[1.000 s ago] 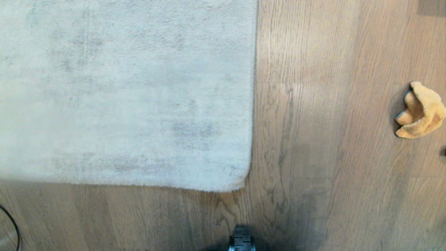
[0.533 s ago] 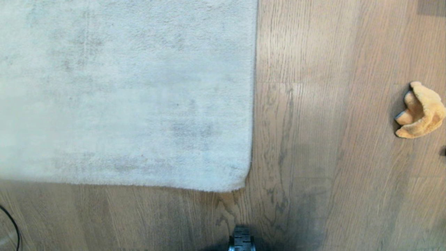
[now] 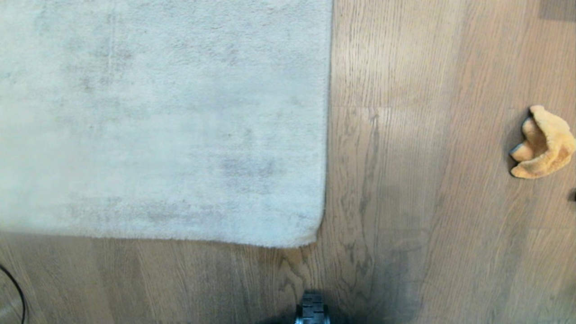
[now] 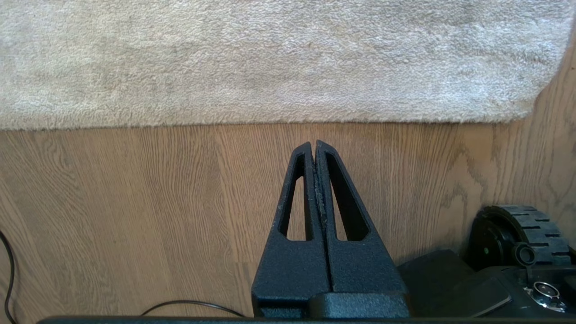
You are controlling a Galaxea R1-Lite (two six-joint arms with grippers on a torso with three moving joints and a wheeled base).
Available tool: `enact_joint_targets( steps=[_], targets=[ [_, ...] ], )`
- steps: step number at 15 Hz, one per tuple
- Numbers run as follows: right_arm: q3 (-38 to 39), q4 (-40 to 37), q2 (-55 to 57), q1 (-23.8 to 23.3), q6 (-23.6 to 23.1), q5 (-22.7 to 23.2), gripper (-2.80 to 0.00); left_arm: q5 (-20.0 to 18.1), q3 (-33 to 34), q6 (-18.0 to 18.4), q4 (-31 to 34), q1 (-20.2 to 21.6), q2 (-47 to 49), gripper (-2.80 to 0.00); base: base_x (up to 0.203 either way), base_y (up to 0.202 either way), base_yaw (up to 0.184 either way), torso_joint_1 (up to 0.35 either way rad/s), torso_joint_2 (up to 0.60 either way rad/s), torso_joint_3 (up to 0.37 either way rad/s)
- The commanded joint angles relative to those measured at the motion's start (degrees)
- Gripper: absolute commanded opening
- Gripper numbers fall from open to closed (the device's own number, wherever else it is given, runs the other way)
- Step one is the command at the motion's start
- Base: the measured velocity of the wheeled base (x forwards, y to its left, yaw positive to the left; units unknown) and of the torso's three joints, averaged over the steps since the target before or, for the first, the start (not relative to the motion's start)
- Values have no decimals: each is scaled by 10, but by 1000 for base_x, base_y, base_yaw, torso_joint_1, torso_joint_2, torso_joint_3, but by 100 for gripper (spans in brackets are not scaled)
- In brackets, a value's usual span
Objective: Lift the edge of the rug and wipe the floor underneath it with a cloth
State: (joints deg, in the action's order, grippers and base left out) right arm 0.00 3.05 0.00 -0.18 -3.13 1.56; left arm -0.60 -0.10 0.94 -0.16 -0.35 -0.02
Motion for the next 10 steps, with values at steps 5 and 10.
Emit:
enact_joint_targets(
  steps=[5, 10],
  targets=[
    [0, 0, 1, 0, 0, 0, -280, 0, 0, 1, 1, 0, 0, -280, -86, 0, 0, 1, 2, 1],
    [0, 0, 1, 1, 0, 0, -280, 0, 0, 1, 1, 0, 0, -280, -18, 0, 0, 0, 1, 1]
  ],
)
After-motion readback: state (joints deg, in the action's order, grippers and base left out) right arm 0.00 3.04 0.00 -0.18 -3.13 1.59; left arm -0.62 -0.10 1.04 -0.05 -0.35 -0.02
